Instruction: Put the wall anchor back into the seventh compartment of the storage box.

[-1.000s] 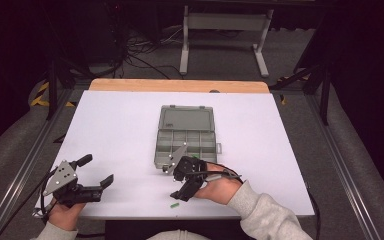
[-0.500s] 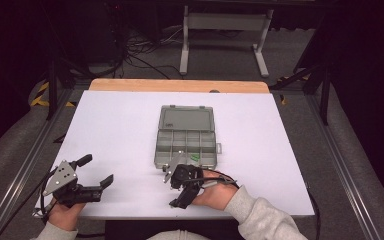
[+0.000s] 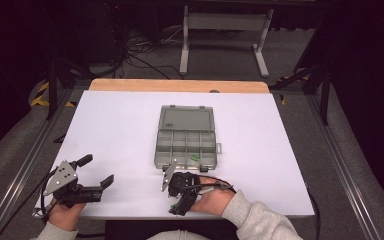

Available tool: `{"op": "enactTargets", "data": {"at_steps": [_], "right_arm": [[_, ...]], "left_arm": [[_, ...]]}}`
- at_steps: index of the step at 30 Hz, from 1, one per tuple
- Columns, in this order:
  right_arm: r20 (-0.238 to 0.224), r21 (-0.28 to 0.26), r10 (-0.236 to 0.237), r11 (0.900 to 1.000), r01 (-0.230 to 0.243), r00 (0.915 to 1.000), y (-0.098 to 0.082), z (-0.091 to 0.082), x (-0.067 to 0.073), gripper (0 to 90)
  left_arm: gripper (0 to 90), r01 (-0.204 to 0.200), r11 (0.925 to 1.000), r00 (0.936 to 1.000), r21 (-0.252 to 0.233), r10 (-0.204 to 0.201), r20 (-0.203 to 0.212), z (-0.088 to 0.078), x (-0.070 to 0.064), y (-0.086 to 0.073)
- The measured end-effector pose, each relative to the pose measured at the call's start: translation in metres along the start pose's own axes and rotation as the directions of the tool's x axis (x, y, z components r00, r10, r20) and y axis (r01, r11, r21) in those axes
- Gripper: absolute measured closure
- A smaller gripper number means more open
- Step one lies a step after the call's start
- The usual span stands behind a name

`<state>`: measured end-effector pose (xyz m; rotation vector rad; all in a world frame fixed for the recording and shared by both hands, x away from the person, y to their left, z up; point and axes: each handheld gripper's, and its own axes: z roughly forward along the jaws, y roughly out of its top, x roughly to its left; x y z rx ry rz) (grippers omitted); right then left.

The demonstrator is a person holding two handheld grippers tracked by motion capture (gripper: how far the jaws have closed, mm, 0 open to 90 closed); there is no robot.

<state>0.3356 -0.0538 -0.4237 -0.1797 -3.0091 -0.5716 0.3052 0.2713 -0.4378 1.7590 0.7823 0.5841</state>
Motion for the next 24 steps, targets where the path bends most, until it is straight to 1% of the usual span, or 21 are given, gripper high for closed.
{"op": "enactTargets", "data": {"at_steps": [2,7,9,10,12,13,14,16,20,24], "right_arm": [[0.008,0.007,-0.010,1.000,0.010,0.9999,0.0000,0.0010,0.0010,42.0],[0.029,0.009,-0.027,1.000,0.027,0.9992,0.0006,0.0024,0.0030,48.1],[0.031,0.012,-0.029,1.000,0.029,0.9991,0.0008,0.0022,0.0034,51.8],[0.032,0.014,-0.042,0.999,0.041,0.9986,0.0009,0.0024,0.0032,53.3],[0.036,0.016,-0.046,0.999,0.045,0.9983,0.0009,0.0033,0.0043,57.0],[0.036,0.016,-0.046,0.999,0.045,0.9983,0.0009,0.0033,0.0043,57.0],[0.035,0.025,-0.058,0.998,0.057,0.9977,0.0011,0.0037,0.0047,59.7],[0.038,0.037,-0.063,0.997,0.061,0.9973,0.0013,0.0045,0.0059,63.6],[0.049,0.043,-0.086,0.996,0.084,0.9951,0.0019,0.0058,0.0065,71.6],[0.050,0.054,-0.089,0.995,0.086,0.9948,0.0022,0.0063,0.0056,76.4]], "left_arm": [[2.9,0.001,1.0000,1.0000,-0.005,-0.001,-0.002,0.0004,-0.0004,-0.0002],[2.9,0.000,1.0000,1.0000,0.001,0.000,0.001,0.0002,0.0001,-0.0002],[2.9,0.004,1.0000,1.0000,0.002,-0.004,0.002,0.0002,0.0000,-0.0003],[2.9,0.004,1.0000,1.0000,0.000,-0.004,0.002,0.0004,-0.0002,-0.0003],[2.9,0.000,1.0000,1.0000,-0.002,0.000,0.002,0.0006,-0.0002,-0.0002],[2.9,0.000,1.0000,1.0000,-0.002,0.000,0.002,0.0006,-0.0002,-0.0002],[2.9,0.003,1.0000,1.0000,0.000,-0.003,0.003,0.0006,-0.0004,-0.0003],[2.9,0.003,1.0000,1.0000,0.000,-0.003,0.002,0.0005,-0.0002,-0.0003],[2.9,0.004,1.0000,1.0000,0.000,-0.004,0.003,0.0006,-0.0003,-0.0004],[2.9,0.005,1.0000,1.0000,0.003,-0.005,0.003,0.0006,-0.0002,-0.0005]]}}
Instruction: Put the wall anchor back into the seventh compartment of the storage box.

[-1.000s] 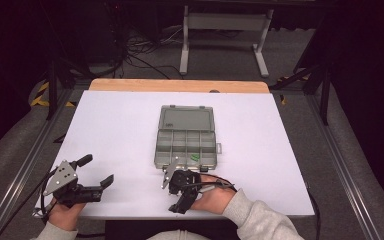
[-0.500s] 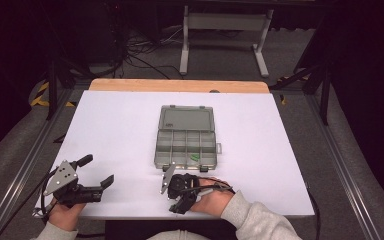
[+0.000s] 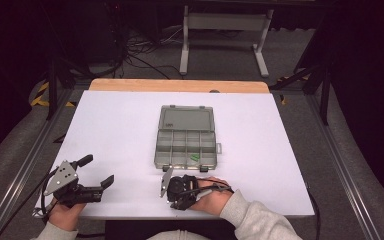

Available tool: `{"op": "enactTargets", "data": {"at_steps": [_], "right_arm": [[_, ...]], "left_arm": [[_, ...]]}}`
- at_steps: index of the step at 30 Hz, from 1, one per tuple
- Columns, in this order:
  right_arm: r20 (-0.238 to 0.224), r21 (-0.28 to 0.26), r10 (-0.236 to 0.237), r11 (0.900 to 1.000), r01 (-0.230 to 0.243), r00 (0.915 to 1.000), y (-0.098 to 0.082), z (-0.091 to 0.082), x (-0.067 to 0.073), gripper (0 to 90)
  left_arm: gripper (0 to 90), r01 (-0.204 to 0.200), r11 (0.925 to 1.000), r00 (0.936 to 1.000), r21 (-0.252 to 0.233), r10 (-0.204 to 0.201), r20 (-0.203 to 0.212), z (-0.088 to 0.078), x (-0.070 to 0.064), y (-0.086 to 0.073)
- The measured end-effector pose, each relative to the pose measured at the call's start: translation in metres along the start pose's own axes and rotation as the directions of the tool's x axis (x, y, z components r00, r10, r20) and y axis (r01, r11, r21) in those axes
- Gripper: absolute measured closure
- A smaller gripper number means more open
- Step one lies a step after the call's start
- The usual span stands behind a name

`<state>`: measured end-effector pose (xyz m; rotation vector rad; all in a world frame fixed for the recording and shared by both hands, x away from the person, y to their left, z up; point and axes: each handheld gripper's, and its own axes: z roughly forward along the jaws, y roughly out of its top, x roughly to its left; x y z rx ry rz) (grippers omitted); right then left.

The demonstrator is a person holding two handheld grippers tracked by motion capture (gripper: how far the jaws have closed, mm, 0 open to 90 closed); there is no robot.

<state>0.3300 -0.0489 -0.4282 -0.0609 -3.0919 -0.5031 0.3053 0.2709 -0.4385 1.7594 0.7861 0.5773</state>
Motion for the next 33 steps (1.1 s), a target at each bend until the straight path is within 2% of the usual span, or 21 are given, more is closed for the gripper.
{"op": "enactTargets", "data": {"at_steps": [4,10,20,24,33], "right_arm": [[-0.001,0.002,-0.008,1.000,0.008,1.0000,0.000,0.000,-0.001,83.5],[-0.003,0.008,-0.013,1.000,0.013,0.9999,0.001,-0.002,0.000,83.6],[0.023,-0.014,-0.021,1.000,0.021,0.9995,0.006,-0.026,-0.001,83.6],[0.033,-0.026,-0.023,0.999,0.024,0.9992,0.006,-0.036,-0.005,83.5],[0.063,-0.044,0.002,0.999,0.001,0.9980,0.005,-0.054,-0.016,83.6]], "left_arm": [[2.9,0.001,1.0000,1.0000,0.002,-0.001,0.002,0.000,0.000,0.000],[2.9,0.002,1.0000,1.0000,0.001,-0.002,0.002,0.000,0.000,0.000],[2.9,0.004,1.0000,1.0000,-0.003,-0.004,0.000,0.001,0.001,-0.001],[2.9,0.007,1.0000,1.0000,0.001,-0.007,0.003,0.001,0.001,-0.001],[2.9,0.007,1.0000,1.0000,0.002,-0.007,0.003,0.001,0.001,-0.001]]}}
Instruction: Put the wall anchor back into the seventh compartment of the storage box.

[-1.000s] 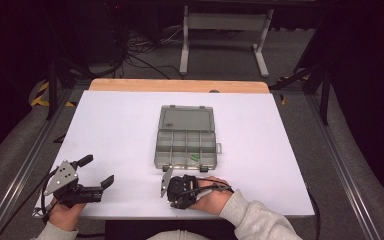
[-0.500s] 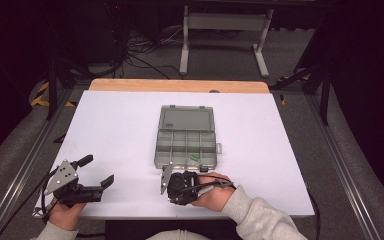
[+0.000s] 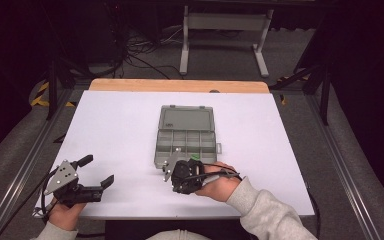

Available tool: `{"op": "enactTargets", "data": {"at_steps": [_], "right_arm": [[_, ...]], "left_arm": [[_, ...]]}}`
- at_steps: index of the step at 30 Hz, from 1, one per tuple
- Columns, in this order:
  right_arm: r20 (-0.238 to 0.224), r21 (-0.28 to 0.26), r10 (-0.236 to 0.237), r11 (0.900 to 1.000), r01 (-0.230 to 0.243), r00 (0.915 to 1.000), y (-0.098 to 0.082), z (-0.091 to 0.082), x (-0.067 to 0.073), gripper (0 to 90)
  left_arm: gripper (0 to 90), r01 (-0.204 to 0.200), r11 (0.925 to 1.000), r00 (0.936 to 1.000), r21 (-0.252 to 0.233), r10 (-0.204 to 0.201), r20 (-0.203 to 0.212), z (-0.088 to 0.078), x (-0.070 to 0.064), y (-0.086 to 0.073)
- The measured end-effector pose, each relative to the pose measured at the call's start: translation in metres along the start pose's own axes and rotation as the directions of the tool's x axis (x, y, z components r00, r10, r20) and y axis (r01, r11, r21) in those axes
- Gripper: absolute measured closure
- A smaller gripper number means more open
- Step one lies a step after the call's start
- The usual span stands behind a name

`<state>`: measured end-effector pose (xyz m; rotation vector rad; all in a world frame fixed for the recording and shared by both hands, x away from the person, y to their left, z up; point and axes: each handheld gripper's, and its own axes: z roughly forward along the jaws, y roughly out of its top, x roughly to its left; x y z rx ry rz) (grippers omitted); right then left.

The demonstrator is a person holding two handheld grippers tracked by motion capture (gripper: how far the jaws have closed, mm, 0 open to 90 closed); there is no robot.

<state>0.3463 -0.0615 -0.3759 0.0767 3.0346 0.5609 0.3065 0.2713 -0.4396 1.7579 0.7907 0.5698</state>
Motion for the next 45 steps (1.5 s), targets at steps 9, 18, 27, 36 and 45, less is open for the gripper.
{"op": "enactTargets", "data": {"at_steps": [9,18,27,36,45], "right_arm": [[0.036,-0.001,0.042,0.999,-0.042,0.9985,-0.004,-0.014,-0.018,83.6],[0.067,-0.004,0.082,0.997,-0.082,0.9944,-0.009,-0.024,-0.036,83.6],[0.088,-0.016,0.128,0.992,-0.127,0.9879,-0.017,-0.029,-0.055,83.6],[0.109,-0.025,0.188,0.982,-0.186,0.9762,-0.028,-0.024,-0.075,83.6],[0.138,-0.040,0.214,0.977,-0.210,0.9670,-0.032,-0.023,-0.087,83.6]], "left_arm": [[2.9,0.002,1.0000,1.0000,-0.007,-0.002,-0.004,0.000,0.000,0.000],[2.9,0.000,1.0000,1.0000,-0.001,0.000,0.000,0.000,0.000,0.000],[2.9,-0.001,1.0000,1.0000,0.000,0.001,0.000,0.000,0.000,0.000],[2.9,-0.001,1.0000,1.0000,0.001,0.001,0.001,0.000,0.000,0.000],[2.9,-0.001,1.0000,1.0000,0.000,0.001,0.001,0.000,0.000,0.000]]}}
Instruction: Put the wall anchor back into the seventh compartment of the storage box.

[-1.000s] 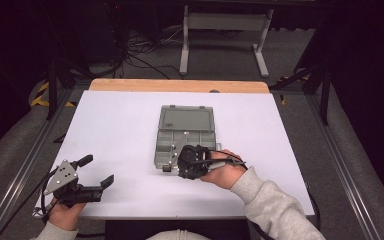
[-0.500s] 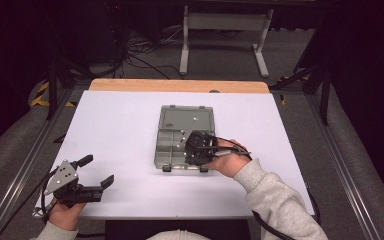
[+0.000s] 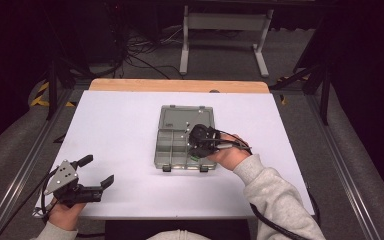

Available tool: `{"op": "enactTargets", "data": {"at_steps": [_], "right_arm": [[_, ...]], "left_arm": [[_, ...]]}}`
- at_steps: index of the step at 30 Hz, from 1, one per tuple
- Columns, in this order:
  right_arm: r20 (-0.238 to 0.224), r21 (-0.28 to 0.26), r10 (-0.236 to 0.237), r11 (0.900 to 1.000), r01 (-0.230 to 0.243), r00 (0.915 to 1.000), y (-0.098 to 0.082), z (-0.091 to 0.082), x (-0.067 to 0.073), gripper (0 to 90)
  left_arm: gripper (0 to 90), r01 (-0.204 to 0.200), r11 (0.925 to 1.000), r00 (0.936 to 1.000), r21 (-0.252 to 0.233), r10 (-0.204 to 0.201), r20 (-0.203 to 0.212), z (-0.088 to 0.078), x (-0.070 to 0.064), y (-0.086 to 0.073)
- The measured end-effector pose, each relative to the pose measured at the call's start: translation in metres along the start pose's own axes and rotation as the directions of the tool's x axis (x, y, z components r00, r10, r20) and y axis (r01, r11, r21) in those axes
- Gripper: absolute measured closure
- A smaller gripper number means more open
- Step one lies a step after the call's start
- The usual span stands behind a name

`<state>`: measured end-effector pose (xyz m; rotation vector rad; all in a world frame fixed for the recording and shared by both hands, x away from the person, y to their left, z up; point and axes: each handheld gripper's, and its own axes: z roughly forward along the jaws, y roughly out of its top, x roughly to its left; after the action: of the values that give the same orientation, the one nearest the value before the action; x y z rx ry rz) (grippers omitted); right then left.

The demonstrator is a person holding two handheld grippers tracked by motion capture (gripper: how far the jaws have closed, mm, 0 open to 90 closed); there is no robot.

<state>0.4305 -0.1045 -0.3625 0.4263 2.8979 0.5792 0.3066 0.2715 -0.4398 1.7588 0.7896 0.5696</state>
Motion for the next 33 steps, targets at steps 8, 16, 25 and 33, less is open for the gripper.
{"op": "enactTargets", "data": {"at_steps": [8,16,25,33], "right_arm": [[-0.017,0.027,0.020,0.999,-0.020,0.9997,-0.003,0.013,-0.003,83.6],[-0.027,0.047,0.025,0.999,-0.024,0.9993,-0.007,0.022,-0.005,83.6],[-0.035,0.069,0.036,0.997,-0.034,0.9987,-0.010,0.033,-0.008,83.6],[-0.043,0.084,0.039,0.996,-0.036,0.9983,-0.012,0.040,-0.010,83.6]], "left_arm": [[2.9,0.000,1.0000,1.0000,0.000,0.000,-0.002,0.000,0.000,0.000],[2.9,-0.001,1.0000,1.0000,0.000,0.001,0.000,0.000,0.000,0.000],[2.9,-0.001,1.0000,1.0000,0.000,0.001,0.000,0.000,0.000,0.000],[2.9,-0.001,1.0000,1.0000,0.002,0.001,0.001,0.000,0.000,0.000]]}}
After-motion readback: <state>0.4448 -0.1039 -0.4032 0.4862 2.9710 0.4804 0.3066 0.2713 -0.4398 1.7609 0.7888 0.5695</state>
